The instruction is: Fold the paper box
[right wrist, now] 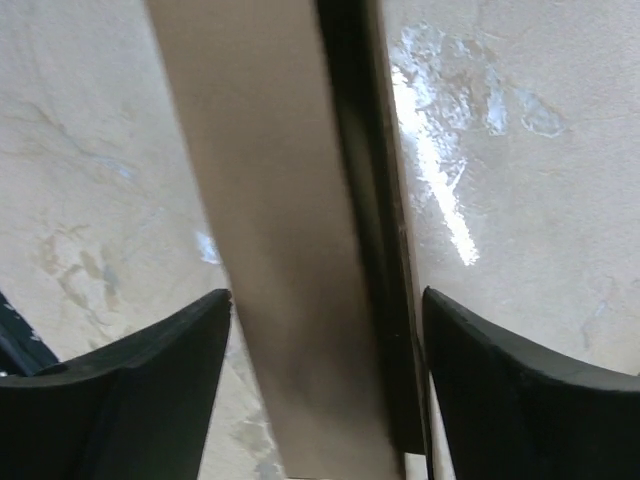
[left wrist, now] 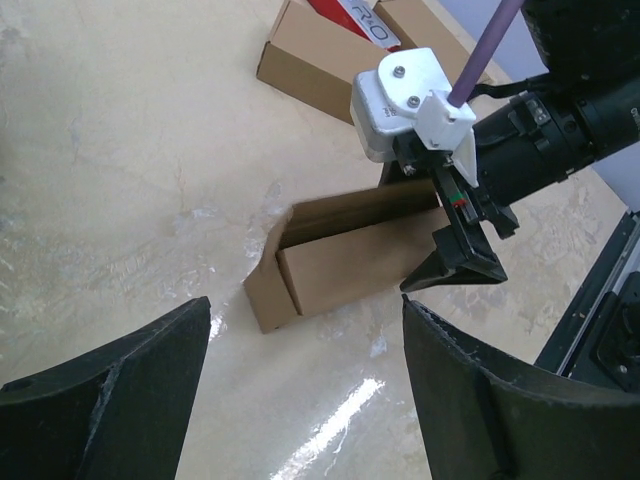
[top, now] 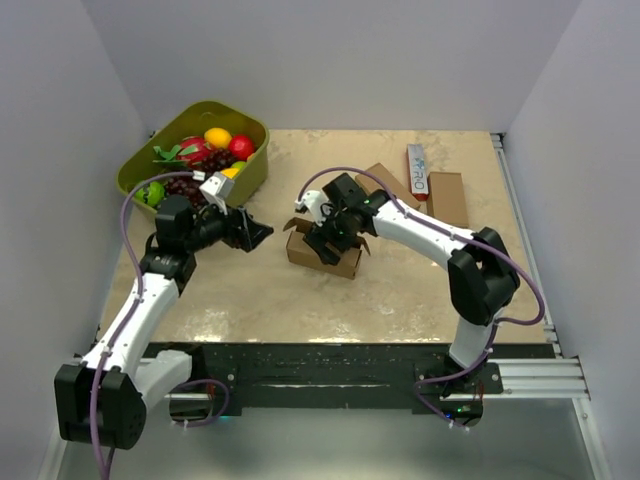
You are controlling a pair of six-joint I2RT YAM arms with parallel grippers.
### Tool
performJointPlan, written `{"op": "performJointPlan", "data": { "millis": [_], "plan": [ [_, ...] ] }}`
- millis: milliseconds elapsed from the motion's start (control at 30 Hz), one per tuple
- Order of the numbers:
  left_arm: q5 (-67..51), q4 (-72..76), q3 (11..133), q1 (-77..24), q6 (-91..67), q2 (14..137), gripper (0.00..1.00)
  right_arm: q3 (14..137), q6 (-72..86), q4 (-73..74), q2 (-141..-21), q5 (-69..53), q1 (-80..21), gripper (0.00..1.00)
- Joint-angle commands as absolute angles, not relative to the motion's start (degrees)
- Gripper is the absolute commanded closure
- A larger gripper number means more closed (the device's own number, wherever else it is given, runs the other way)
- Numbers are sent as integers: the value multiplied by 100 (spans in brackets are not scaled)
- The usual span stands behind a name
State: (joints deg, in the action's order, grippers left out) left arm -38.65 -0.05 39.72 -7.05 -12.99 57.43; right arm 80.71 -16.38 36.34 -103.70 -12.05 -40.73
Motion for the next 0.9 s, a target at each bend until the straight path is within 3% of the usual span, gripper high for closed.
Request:
{"op": "performJointPlan", "data": {
  "millis": [0,100,133,433,633,867],
  "plan": [
    [-3771,-183,4175,-905,-976,5809,19,8262,-1784,3657,-10161,-1108,-4034,13],
    [-3613,-290,4227,-1054,-844,5862,18,8279,-1644,3569,-9932,-1029,-3981,10],
    [-3560,-290,4245,-1107,-818,5880,18,8279,-1530,3534,-9879,-907,-3964,1],
    [-3095,-448,4710,-1538,-642,6644,20,7893,-783,3208,-8948,-150,-3894,1],
    [-2962,-502,5238,-1591,-615,7286,22,6839,-712,2787,-7920,-220,-3894,1],
    [-3137,-176,5694,-1608,-606,8129,26,6557,121,2453,-7778,139,-3911,1]
  ]
}}
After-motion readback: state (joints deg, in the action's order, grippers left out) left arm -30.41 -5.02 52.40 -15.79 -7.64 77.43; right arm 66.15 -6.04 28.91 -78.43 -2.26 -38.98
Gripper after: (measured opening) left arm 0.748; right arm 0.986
